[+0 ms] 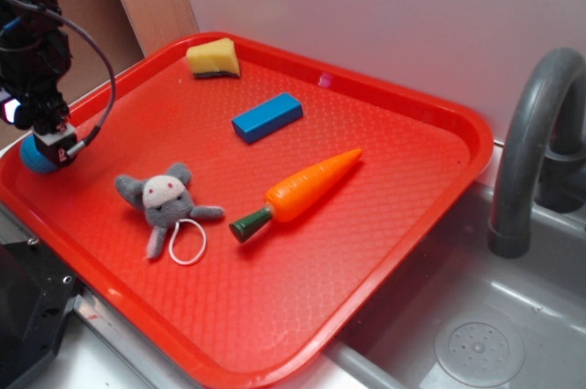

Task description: Grab the blue ball.

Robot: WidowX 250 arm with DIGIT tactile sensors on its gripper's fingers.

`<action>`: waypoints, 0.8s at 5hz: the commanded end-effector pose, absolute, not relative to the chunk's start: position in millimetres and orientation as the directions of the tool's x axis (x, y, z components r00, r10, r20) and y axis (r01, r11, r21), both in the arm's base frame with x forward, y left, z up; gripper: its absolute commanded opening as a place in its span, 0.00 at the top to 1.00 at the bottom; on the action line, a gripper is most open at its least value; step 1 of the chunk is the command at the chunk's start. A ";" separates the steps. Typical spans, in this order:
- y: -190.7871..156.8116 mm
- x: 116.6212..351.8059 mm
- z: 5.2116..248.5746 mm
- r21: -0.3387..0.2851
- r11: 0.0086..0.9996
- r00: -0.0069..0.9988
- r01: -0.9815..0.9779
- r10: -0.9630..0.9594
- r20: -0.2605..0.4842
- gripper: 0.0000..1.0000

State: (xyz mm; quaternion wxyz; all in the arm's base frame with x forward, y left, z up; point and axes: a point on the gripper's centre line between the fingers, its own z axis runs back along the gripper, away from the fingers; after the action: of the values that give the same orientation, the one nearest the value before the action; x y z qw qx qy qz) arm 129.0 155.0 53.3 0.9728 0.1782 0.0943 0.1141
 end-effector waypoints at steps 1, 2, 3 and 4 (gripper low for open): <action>168.9 121.1 46.9 0.317 0.930 0.947 -0.187 0.256 -0.194 1.00; 167.8 119.0 41.5 0.304 0.933 0.947 -0.191 0.257 -0.192 1.00; 165.9 116.6 37.8 0.289 0.940 0.947 -0.178 0.244 -0.210 1.00; 154.8 126.8 64.2 0.271 0.941 0.956 -0.203 0.251 -0.154 1.00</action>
State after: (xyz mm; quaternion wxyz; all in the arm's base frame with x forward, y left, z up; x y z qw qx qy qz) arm 124.4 144.7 51.5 0.9795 0.1154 0.1131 0.1203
